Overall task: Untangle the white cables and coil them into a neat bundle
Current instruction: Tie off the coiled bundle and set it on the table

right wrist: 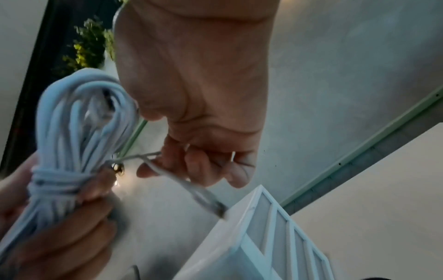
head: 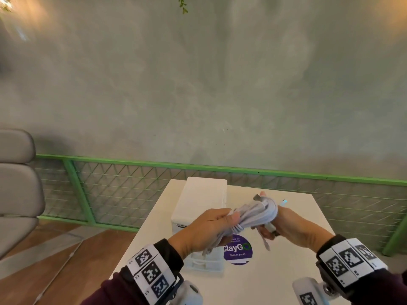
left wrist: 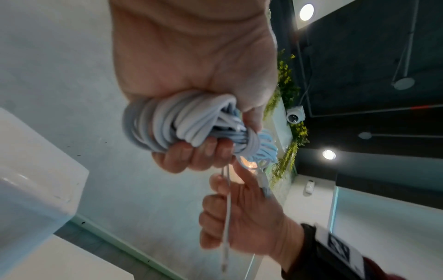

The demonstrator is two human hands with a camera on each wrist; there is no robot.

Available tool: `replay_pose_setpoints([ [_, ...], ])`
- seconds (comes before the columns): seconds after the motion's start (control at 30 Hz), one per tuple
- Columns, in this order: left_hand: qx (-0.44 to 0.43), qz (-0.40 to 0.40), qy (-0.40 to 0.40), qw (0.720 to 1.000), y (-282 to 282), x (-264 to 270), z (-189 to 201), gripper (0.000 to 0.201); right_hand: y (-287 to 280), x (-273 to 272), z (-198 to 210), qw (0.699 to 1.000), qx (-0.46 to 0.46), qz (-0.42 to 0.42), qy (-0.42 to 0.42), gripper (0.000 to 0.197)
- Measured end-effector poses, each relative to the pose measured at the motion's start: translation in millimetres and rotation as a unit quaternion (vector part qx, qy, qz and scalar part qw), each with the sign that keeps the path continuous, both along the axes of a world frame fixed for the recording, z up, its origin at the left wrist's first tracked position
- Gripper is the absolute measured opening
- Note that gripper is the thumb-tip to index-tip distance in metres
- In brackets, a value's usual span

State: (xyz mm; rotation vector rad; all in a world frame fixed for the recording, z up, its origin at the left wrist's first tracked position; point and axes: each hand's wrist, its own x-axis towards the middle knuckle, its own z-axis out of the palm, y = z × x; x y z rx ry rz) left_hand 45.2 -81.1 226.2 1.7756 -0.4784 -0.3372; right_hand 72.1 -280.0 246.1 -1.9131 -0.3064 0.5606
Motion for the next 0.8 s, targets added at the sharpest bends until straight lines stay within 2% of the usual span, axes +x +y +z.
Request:
replay_pose_setpoints([
  [0.07,-0.032,0.022,0.017,0.999,1,2,1,0.036,2,-2,-10,0.999,-0.049,0.007,0.000,0.037],
  [0.13,-0.051,0.045,0.031,0.997,1,4,0,0.037,5,-3,-20,0.991,-0.126,0.043,0.005,0.019],
  [0.2,-0.037,0.072,0.033,0.996,0,8,-4,0.036,8,-5,-21,0.983,-0.173,0.064,0.012,0.017],
  [0.27,-0.001,0.107,0.025,0.994,-2,12,-8,0.033,8,-5,-16,0.983,-0.172,0.056,0.007,0.019],
  [0.33,0.012,0.130,0.011,0.991,-3,15,-11,0.027,6,-4,-12,0.985,-0.169,0.041,-0.006,0.028],
  [0.4,0.017,0.140,-0.011,0.990,-3,19,-15,0.029,5,-4,-11,0.984,-0.173,0.045,-0.006,0.034],
  [0.53,0.014,0.173,-0.035,0.984,-1,25,-19,0.025,7,-12,-5,0.986,-0.134,0.042,0.086,0.030],
  [0.6,0.052,0.178,-0.058,0.981,-2,25,-19,0.023,11,-17,0,0.984,-0.136,0.042,0.107,0.029],
  [0.7,0.148,0.183,-0.112,0.966,-3,26,-19,0.029,15,-17,2,0.970,-0.236,0.038,0.053,0.027],
  [0.8,0.241,0.181,-0.154,0.941,-3,27,-23,0.038,20,-17,0,0.917,-0.393,0.049,-0.053,0.021],
])
